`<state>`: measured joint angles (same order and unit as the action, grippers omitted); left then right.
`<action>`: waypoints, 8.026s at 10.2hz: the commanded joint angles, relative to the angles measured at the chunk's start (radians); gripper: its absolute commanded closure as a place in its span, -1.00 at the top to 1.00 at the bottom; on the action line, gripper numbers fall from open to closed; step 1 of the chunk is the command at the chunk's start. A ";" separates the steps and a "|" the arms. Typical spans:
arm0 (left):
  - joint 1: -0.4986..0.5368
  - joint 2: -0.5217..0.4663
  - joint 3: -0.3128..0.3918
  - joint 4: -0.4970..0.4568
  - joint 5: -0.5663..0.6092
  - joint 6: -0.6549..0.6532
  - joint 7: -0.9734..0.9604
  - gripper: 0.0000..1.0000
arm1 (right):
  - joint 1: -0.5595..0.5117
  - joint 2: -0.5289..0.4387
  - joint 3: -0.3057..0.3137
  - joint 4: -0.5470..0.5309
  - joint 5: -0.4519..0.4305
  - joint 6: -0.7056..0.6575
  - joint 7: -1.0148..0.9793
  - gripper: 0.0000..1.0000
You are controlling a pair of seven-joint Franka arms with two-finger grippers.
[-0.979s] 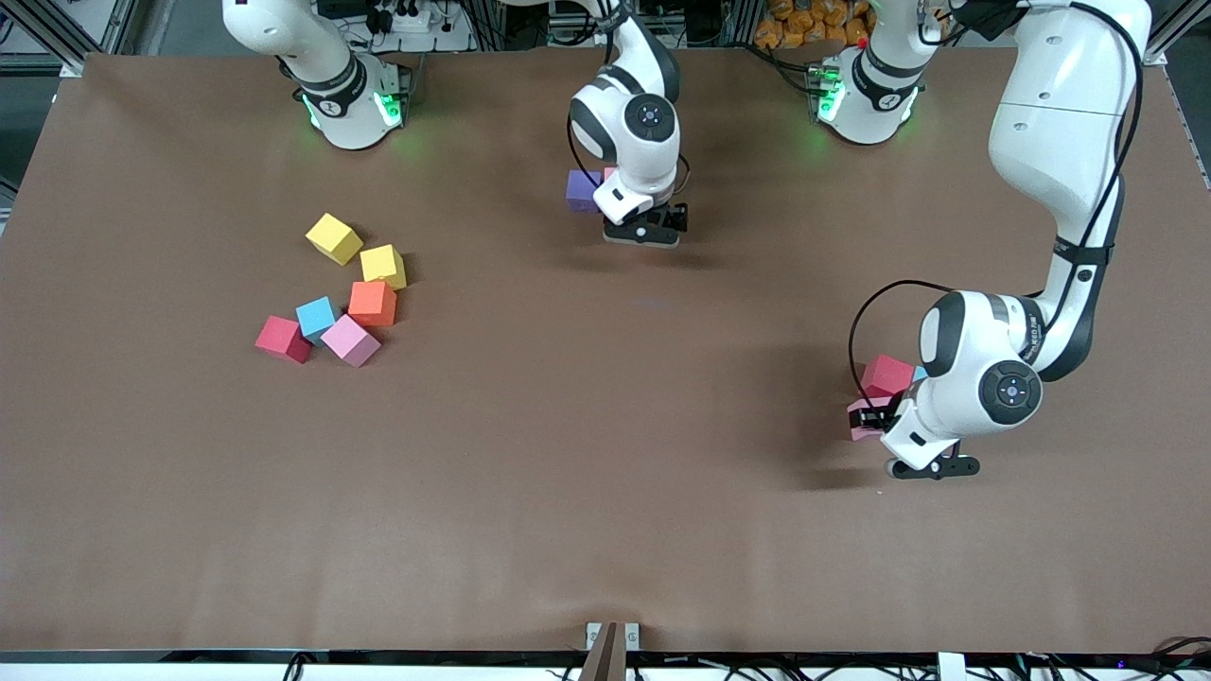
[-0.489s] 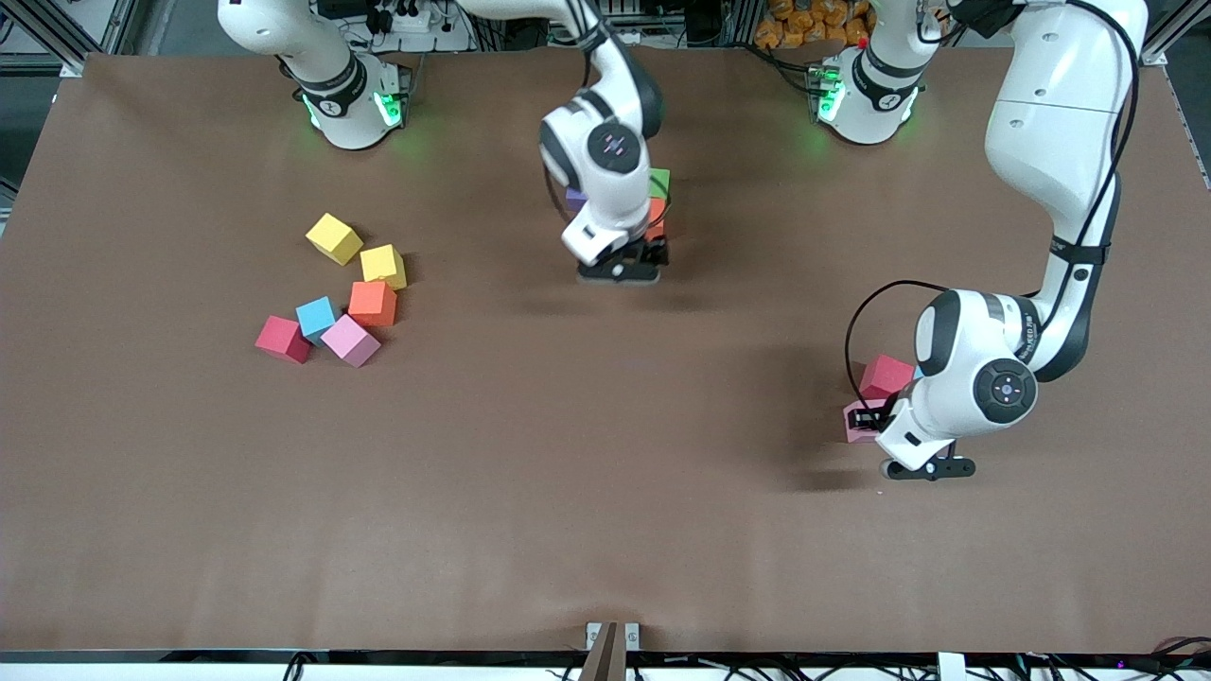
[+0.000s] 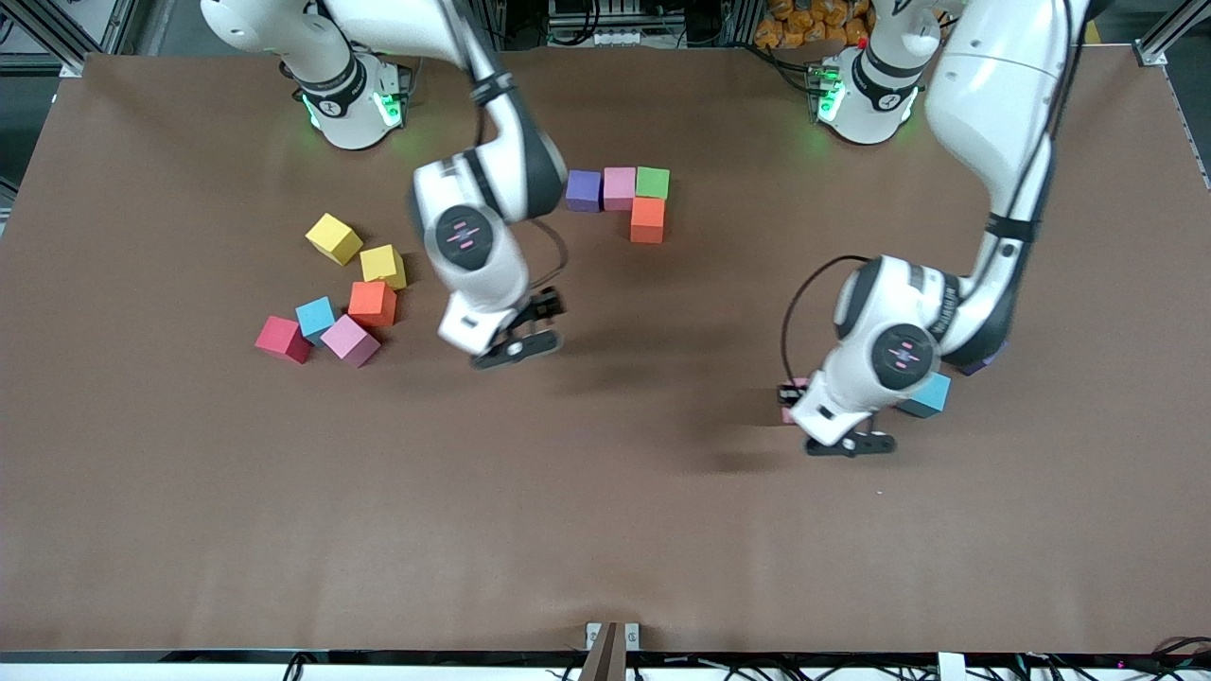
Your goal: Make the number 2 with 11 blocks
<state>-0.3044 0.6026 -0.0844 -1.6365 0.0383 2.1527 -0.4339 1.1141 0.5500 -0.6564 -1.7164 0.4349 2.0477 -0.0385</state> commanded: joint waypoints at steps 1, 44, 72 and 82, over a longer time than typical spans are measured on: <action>-0.109 -0.027 0.008 -0.019 -0.009 -0.026 -0.157 -0.26 | -0.113 -0.067 0.021 -0.057 -0.039 -0.008 -0.218 1.00; -0.019 -0.081 -0.514 -0.410 0.173 0.204 -0.574 -0.26 | -0.180 -0.134 0.021 -0.331 0.274 0.157 -0.732 -0.79; 0.459 -0.282 -0.385 -0.290 0.176 0.161 0.028 1.00 | 0.438 0.065 0.037 -0.279 0.286 0.483 -0.977 -1.00; 0.599 -0.247 -0.396 -0.352 0.111 0.128 -0.541 1.00 | 0.467 0.083 0.109 -0.275 0.286 0.535 -0.868 -1.00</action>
<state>0.2961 0.3728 -0.4762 -1.9677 0.1625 2.2910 -0.8181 1.5615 0.6084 -0.5562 -1.9939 0.6937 2.5734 -0.9270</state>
